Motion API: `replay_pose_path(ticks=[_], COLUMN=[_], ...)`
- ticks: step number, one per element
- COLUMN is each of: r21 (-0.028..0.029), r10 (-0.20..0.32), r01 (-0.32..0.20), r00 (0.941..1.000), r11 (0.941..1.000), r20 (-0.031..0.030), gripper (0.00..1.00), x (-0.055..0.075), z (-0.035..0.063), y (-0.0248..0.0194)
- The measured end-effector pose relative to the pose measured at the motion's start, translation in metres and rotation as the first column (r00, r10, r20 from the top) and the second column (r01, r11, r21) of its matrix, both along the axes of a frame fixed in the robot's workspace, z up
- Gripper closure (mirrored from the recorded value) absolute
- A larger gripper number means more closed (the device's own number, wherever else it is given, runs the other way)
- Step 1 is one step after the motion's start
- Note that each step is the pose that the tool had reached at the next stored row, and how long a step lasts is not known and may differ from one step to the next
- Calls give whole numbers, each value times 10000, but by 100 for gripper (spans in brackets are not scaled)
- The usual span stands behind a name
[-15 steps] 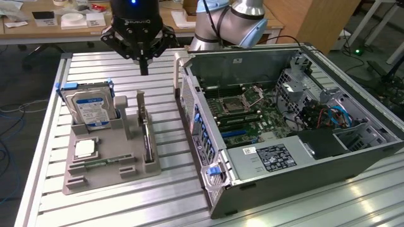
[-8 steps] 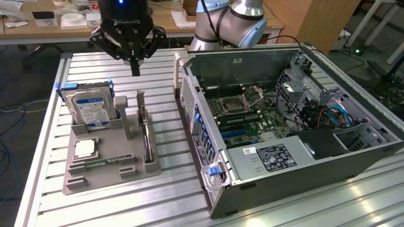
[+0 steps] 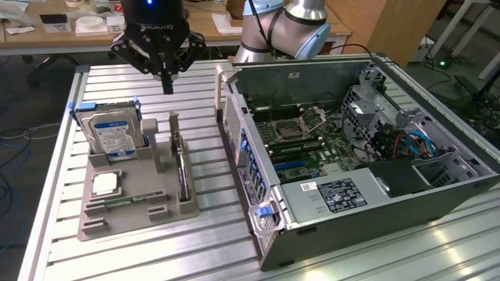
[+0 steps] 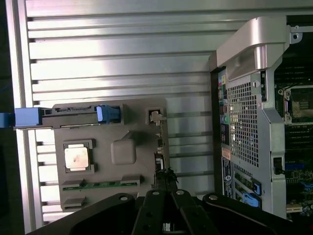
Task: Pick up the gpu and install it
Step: 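Pick up the gpu and move the gpu toward the slot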
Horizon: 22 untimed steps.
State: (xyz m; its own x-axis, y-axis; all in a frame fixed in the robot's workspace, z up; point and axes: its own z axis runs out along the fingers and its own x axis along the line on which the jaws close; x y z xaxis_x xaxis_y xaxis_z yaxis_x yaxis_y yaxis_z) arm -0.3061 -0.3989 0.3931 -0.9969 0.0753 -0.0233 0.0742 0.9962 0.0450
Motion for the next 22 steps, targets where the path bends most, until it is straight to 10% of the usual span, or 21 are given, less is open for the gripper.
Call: replay_pose_path(ticks=[5,17,22], r21=[0,0,-3], r10=[-1,0,180], r01=[1,0,-180], r00=[10000,10000,9998], r11=[10000,10000,9998], r20=[0,0,-19], gripper=[89,41,41], x=[0,-1,-1], z=[0,0,-10], y=[0,0,-16])
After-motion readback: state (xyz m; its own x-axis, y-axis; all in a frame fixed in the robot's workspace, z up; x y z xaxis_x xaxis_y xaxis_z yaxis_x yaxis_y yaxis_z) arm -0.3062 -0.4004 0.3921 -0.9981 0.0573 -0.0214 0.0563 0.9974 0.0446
